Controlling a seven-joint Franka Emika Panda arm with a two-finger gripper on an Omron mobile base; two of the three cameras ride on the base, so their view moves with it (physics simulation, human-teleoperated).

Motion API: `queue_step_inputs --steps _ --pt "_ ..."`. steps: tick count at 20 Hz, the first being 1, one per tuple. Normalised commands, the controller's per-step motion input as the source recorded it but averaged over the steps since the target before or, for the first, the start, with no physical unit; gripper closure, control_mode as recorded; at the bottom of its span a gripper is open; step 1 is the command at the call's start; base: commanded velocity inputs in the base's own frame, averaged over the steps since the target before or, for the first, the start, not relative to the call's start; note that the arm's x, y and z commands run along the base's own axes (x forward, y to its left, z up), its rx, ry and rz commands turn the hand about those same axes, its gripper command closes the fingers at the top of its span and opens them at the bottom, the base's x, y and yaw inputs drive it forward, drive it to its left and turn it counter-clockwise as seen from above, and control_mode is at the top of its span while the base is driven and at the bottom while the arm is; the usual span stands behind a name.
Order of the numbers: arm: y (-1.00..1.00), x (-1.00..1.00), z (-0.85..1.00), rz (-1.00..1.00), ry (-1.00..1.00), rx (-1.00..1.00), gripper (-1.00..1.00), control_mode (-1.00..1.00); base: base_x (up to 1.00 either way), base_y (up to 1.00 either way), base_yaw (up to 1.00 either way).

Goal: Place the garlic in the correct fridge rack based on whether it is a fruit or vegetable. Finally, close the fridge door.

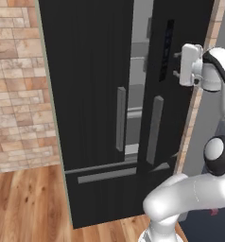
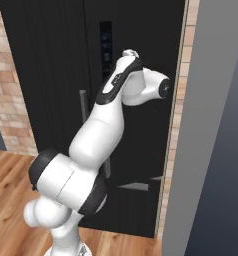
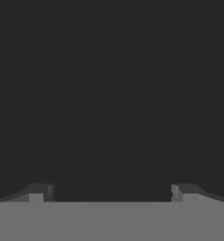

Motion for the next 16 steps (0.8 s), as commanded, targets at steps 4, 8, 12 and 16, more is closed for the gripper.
queue_step_inputs --steps 4,8,12,16 --pt "0.57 0.51 0.00 -0.38 -0.02 -0.13 -1.00 -1.00 0.00 0.00 0.00" --pt "0.49 0.52 0.00 -0.37 0.00 -0.11 -1.00 -1.00 0.00 0.00 0.00" --pt "0.11 0.56 0.00 -0.26 0.00 -0.04 -1.00 -1.00 0.00 0.00 0.00" --pt "0.00 0.63 0.00 -0.19 0.01 -0.01 -1.00 -1.00 0.00 0.00 0.00"
